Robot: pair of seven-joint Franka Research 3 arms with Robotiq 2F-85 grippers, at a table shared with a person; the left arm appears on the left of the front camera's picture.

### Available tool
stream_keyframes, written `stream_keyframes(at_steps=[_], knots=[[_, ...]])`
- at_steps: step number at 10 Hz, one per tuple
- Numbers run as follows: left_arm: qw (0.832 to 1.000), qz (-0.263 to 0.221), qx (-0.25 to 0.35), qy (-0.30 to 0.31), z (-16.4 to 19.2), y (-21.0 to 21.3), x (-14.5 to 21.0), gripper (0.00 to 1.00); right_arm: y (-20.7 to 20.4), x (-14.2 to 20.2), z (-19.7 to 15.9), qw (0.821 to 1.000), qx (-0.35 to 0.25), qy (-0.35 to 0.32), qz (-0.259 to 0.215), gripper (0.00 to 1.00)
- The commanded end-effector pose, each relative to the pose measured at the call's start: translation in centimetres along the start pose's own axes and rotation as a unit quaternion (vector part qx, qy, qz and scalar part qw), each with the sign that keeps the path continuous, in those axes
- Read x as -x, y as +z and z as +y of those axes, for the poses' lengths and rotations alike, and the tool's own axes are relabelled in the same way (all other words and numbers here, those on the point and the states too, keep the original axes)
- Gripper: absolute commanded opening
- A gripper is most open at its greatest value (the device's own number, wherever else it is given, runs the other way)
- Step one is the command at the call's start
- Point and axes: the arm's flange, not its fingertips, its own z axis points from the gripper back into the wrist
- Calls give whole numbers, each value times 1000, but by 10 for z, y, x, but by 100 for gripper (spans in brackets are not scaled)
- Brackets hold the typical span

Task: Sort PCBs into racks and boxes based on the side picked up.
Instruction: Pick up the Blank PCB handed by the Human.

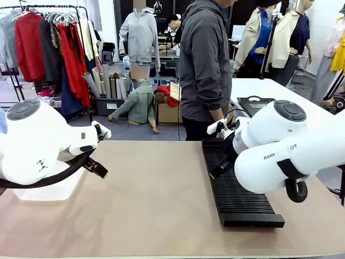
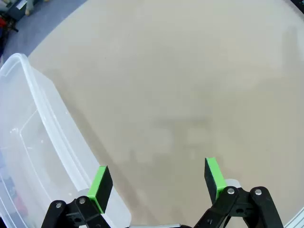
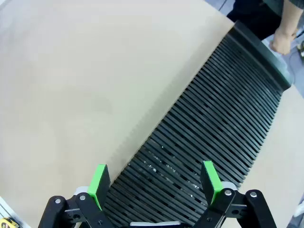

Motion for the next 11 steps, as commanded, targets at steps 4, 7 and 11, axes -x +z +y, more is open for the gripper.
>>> stream_keyframes(at_steps=[4,7,11], knots=[[1000,0,0,0,0,0,0,100,0,0,0,1000,0,0,0,100],[1000,0,0,0,0,0,0,100,0,0,0,1000,0,0,0,100],[1000,0,0,0,0,0,0,100,0,0,0,1000,0,0,0,100]])
